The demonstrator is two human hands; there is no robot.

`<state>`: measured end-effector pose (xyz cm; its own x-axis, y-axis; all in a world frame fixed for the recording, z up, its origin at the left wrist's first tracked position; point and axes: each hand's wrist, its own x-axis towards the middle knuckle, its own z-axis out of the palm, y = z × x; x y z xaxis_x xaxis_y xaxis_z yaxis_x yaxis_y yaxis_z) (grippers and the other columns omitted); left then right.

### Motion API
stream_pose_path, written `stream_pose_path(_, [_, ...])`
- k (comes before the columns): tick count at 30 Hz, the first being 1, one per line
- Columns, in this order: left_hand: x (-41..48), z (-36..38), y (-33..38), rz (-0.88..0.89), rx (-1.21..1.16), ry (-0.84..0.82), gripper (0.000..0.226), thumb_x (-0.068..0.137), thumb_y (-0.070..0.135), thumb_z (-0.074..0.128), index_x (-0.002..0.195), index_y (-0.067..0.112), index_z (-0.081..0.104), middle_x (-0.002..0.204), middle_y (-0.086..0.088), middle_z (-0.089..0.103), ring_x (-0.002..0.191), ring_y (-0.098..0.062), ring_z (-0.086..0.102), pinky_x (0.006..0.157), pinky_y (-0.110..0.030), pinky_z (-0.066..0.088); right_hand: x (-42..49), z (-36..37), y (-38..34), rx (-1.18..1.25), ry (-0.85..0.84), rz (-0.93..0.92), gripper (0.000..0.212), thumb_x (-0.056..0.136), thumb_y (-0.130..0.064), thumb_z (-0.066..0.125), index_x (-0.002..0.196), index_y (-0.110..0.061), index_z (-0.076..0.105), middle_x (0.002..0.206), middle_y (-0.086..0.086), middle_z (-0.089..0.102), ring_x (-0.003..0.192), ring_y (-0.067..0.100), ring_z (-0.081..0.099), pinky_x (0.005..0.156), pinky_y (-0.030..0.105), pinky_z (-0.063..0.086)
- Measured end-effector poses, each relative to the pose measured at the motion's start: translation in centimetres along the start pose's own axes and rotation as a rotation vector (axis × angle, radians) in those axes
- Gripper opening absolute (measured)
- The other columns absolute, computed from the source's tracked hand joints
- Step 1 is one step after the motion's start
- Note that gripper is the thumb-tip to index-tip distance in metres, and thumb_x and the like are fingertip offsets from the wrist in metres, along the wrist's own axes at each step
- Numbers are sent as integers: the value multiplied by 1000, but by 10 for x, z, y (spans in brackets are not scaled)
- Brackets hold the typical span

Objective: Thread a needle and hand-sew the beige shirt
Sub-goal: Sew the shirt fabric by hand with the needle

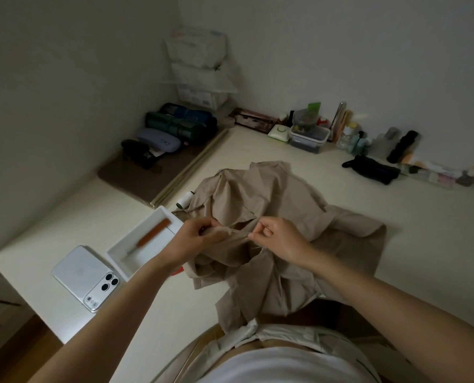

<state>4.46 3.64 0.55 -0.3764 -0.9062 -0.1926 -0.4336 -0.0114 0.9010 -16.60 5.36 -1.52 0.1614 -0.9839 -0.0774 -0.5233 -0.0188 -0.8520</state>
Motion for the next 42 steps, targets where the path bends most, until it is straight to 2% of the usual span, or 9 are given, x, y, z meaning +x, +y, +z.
stream_pose_path(7, [-1, -2, 0, 19, 47, 4, 11, 92, 24, 60, 87, 16, 66, 82, 3, 67, 73, -3, 62, 66, -13, 50, -2, -1, 5, -18, -123, 29, 19, 88, -26, 66, 78, -11, 61, 52, -4, 44, 45, 3, 35, 49, 17, 30])
stream_pose_path(11, [0, -3, 2, 43, 60, -5, 12, 94, 22, 58, 89, 16, 66, 84, 1, 67, 74, -4, 62, 67, -14, 50, 0, -5, -2, -44, -128, 113, 31, 101, -40, 34, 107, -16, 53, 99, -3, 61, 91, 9, 55, 79, 24, 42])
stream_pose_path(15, [1, -3, 3, 65, 45, -25, 13, 94, 21, 57, 91, 13, 66, 84, -2, 66, 72, -5, 60, 66, -14, 48, 5, -2, -12, -11, -33, 15, 32, 104, -17, 29, 122, -14, 55, 125, 1, 55, 116, 10, 51, 95, 17, 37])
stream_pose_path(17, [1, -2, 3, 64, 29, -37, 15, 94, 21, 57, 94, 9, 66, 86, -8, 66, 74, -8, 60, 67, -16, 48, 7, -1, -15, 3, -39, -11, 34, 103, -11, 32, 128, -12, 55, 113, 4, 61, 105, 15, 59, 92, 22, 46])
stream_pose_path(20, [1, -3, 4, 78, 27, -60, 16, 94, 21, 57, 96, 7, 65, 86, -8, 66, 74, -10, 60, 67, -17, 48, 10, 1, -19, 26, -70, -56, 34, 102, -9, 37, 131, -13, 52, 89, -1, 63, 78, -4, 58, 73, 10, 46])
stream_pose_path(23, [2, -4, 5, 83, 12, -61, 16, 93, 21, 58, 97, 8, 65, 89, -8, 68, 79, -16, 63, 73, -25, 50, 12, 5, -17, 130, -60, -19, 20, 99, -12, 45, 116, -13, 55, 98, 1, 66, 93, 5, 61, 74, 8, 46])
stream_pose_path(27, [1, -6, 6, 83, -25, -69, 15, 93, 20, 59, 96, 7, 65, 88, -16, 66, 76, -35, 58, 71, -35, 46, 10, 10, -16, 139, -81, 3, 9, 98, -15, 49, 101, -12, 57, 90, -3, 65, 85, 7, 61, 72, 15, 48])
stream_pose_path(35, [1, -3, 7, 73, -32, -94, 11, 93, 20, 58, 93, 12, 66, 77, -5, 62, 68, -19, 52, 60, -20, 41, 15, 12, -19, 161, -27, 30, 7, 99, -18, 46, 97, -15, 52, 96, -8, 62, 97, 9, 60, 83, 19, 47])
stream_pose_path(42, [2, -3, 5, 20, -71, -10, 15, 93, 19, 58, 98, 6, 65, 92, -4, 68, 81, -8, 64, 72, -18, 53, 9, 12, -19, 196, -18, 79, 11, 98, -14, 47, 89, -11, 52, 53, -7, 51, 34, 6, 43, 38, 20, 37])
